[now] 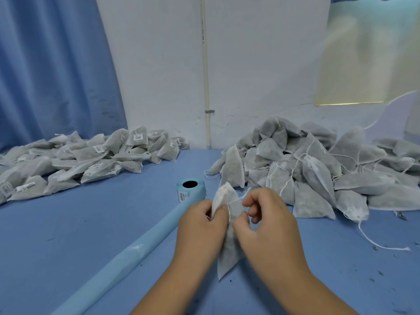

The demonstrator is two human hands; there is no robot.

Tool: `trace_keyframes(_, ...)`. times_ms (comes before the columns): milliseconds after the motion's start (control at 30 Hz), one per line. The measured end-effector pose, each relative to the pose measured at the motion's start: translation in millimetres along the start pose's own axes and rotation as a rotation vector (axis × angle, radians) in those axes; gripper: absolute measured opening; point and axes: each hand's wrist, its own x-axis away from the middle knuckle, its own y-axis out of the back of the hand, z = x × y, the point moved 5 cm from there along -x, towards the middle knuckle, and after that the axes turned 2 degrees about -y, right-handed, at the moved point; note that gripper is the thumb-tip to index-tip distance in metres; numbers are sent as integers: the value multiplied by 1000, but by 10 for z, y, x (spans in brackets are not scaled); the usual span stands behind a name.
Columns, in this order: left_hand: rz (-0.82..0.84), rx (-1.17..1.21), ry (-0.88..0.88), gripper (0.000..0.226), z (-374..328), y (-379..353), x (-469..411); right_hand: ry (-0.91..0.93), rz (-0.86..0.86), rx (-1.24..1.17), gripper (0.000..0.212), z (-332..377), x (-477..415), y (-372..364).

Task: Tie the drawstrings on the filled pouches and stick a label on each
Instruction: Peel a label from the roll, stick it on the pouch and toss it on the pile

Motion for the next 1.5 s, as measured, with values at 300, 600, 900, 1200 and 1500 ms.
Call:
trace_keyframes(300,49,-25,-78,39,-66,-22,32,47,92,59,31,-17,-7,-73)
trace_keyframes(600,307,206,93,28,-52,-100,61,46,200,71,30,-70,-26,-118)
trace_keyframes(900,270,280,237,28,14,-84,52,49,361,67,30,-134,-57,-153)
trace_keyframes(1200,305,355,261,35,87,-47,2,-124,418,-280,31,-150,-45,-115)
trace_keyframes(1500,387,372,220,27,32,-91,49,-502,380,-563,14,-367,-61,-103)
